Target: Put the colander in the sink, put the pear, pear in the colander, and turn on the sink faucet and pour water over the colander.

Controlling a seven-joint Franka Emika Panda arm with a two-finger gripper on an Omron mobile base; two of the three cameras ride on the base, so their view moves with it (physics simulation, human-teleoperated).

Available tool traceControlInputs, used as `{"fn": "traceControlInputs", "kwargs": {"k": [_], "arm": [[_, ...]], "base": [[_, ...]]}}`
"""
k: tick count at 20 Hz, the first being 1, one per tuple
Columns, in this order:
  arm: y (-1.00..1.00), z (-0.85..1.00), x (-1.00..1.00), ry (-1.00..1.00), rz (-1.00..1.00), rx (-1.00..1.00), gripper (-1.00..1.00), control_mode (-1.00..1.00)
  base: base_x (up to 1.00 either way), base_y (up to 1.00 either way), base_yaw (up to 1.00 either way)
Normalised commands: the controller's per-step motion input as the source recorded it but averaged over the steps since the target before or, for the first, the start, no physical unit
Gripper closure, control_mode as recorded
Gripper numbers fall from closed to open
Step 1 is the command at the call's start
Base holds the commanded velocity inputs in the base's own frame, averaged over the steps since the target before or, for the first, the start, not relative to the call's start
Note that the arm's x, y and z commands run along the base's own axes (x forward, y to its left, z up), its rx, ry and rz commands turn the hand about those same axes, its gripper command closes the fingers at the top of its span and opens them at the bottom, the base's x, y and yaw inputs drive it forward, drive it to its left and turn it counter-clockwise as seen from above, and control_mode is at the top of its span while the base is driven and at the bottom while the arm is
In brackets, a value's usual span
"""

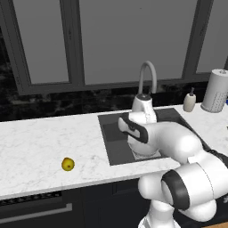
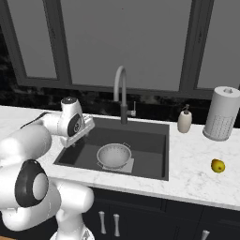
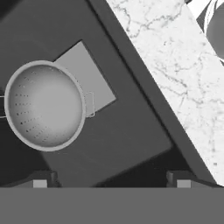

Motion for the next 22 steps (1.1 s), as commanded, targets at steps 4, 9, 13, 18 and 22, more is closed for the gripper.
{"fn": "traceControlInputs", "kwargs": {"k": [4,9,13,18,22], "arm": [[0.16,0.95,-0.02,0.08,0.36,0.0,-1.0,-1.0],[0.05,0.19,-0.3,0.01,0.81,-0.03,-1.0,-1.0],[0.27,0.0,-0.14,0.02,0.95,-0.11,-1.0,-1.0],[0.63,-0.14,-0.13,0.02,0.89,-0.13,-1.0,-1.0],[0.5,-0.12,-0.05,-0.04,0.82,-0.06,-1.0,-1.0]], "base": [[0.0,0.0,0.0],[0.0,0.0,0.0],[0.0,0.0,0.0],[0.0,0.0,0.0],[0.0,0.0,0.0]]}}
